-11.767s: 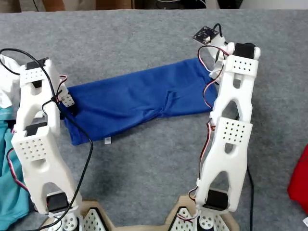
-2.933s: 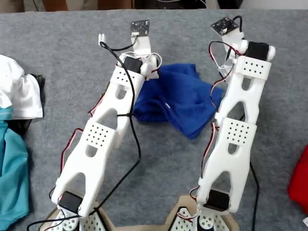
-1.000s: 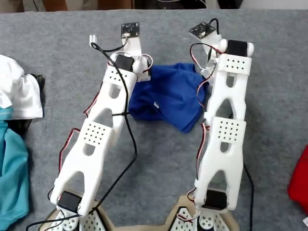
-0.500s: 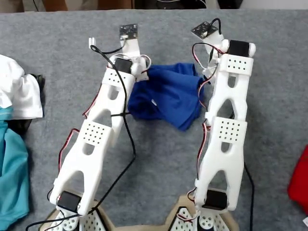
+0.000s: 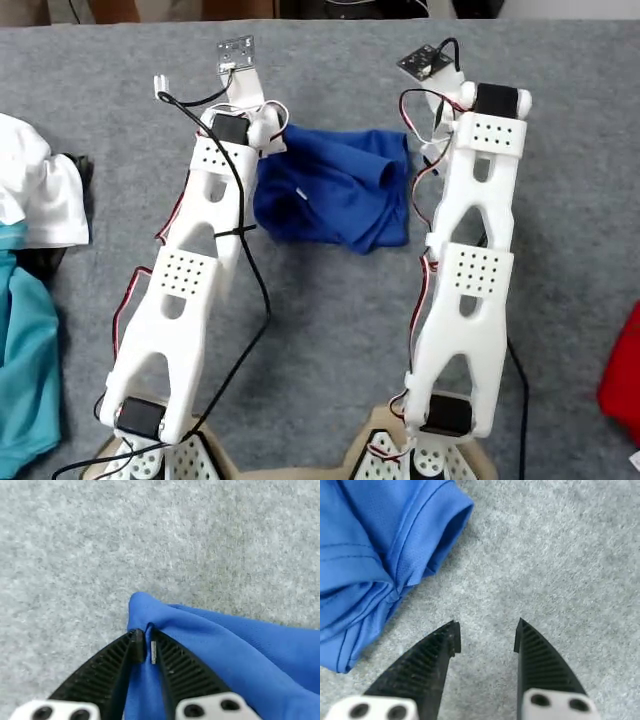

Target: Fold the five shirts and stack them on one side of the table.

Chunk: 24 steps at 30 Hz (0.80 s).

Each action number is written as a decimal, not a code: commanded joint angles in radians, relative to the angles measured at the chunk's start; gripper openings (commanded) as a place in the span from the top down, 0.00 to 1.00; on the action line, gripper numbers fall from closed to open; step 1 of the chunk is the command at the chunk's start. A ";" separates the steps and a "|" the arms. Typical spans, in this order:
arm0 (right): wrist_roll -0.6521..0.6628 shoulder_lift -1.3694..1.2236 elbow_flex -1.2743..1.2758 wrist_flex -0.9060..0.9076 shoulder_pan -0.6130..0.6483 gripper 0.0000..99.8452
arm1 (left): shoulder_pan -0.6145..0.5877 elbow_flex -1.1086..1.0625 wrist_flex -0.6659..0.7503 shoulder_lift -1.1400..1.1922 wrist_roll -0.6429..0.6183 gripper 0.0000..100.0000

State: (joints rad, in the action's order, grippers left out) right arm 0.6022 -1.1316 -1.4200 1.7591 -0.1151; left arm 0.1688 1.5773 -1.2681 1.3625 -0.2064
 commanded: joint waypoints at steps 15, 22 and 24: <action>-0.061 0.417 0.326 0.026 0.214 0.82 | -0.008 0.048 -0.496 -0.361 0.126 0.77; -0.324 0.507 0.487 0.023 0.312 0.82 | -0.092 -0.209 -0.497 -0.561 0.155 0.84; -0.407 0.507 0.507 0.023 0.308 0.82 | -0.103 -0.361 -0.497 -0.661 0.163 0.90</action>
State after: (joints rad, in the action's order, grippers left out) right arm 0.3046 -0.7066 -0.9321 1.7683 0.1826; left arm 0.0890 1.3871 -1.7515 0.8761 -0.0606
